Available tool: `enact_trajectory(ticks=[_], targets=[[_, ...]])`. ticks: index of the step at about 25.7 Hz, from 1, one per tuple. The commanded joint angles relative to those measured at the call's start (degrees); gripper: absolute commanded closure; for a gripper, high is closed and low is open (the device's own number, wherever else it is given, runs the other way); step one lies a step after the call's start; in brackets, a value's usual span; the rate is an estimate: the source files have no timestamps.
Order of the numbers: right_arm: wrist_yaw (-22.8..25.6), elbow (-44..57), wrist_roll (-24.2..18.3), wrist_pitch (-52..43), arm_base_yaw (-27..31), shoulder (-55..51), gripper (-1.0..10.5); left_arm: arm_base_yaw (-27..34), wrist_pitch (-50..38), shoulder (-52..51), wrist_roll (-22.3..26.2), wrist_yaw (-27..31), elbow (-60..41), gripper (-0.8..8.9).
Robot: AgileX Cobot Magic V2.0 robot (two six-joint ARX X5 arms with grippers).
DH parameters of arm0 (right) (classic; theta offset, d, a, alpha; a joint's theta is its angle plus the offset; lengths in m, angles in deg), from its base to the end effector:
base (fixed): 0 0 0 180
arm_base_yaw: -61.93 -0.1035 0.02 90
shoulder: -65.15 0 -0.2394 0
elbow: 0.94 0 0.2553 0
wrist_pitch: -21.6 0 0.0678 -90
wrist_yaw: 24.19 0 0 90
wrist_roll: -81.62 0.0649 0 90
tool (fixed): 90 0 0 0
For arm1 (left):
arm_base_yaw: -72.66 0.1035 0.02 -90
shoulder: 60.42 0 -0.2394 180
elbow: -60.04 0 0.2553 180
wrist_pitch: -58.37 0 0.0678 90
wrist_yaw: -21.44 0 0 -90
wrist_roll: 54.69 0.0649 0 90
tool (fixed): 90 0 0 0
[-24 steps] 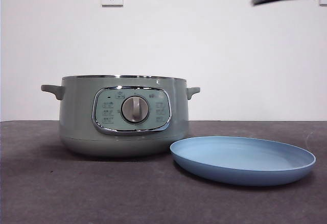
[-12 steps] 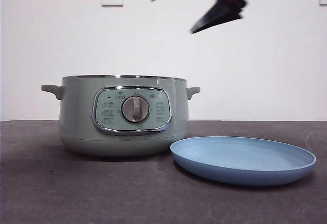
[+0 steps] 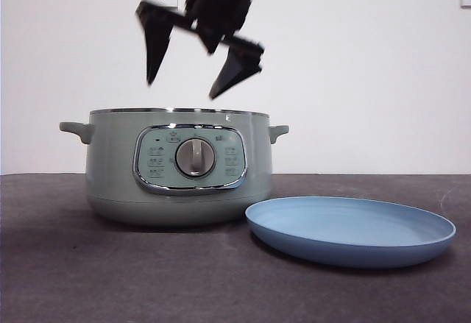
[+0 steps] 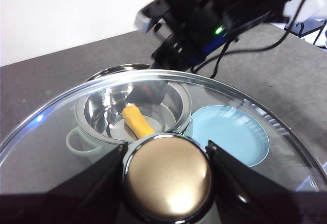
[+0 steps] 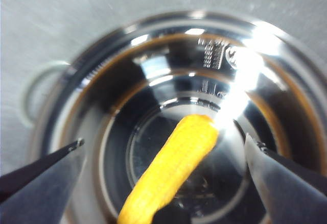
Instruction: Take the corn out from the steamer,put the corn on the plate,close the lid
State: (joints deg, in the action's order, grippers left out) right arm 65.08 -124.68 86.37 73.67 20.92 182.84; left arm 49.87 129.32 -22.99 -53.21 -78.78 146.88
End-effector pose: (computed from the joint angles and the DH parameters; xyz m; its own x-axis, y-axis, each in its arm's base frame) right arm 0.3596 0.3138 0.2469 0.5156 0.4652 -0.7195 -0.6156 0.7853 0.0666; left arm 0.1048 -0.0565 0.3945 0.7752 -0.5182 -0.3613 0.5419 0.8394 -0.0411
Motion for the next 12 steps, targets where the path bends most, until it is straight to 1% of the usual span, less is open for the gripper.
enact_trajectory(ticks=[1, 5, 7, 12], targets=[[1.3, -0.1, -0.3, -1.0, -0.5, 3.2, 3.9, 0.0, -2.8, -0.6, -0.1, -0.4, 0.3, 8.2], [1.4, -0.1, 0.4, -4.0, -0.5, 6.2, 3.9, 0.0, -2.8, -0.6, 0.1, -0.6, 0.3, 8.2], [2.6, -0.1, 0.4, -4.9, -0.5, 7.1, 3.9, 0.0, -2.7, -0.6, 0.1, -0.7, 0.3, 8.2], [2.6, -0.1, 0.9, -5.6, -0.5, 9.3, 3.9, 0.0, -1.9, -0.6, 0.3, -0.7, 0.3, 8.2]])
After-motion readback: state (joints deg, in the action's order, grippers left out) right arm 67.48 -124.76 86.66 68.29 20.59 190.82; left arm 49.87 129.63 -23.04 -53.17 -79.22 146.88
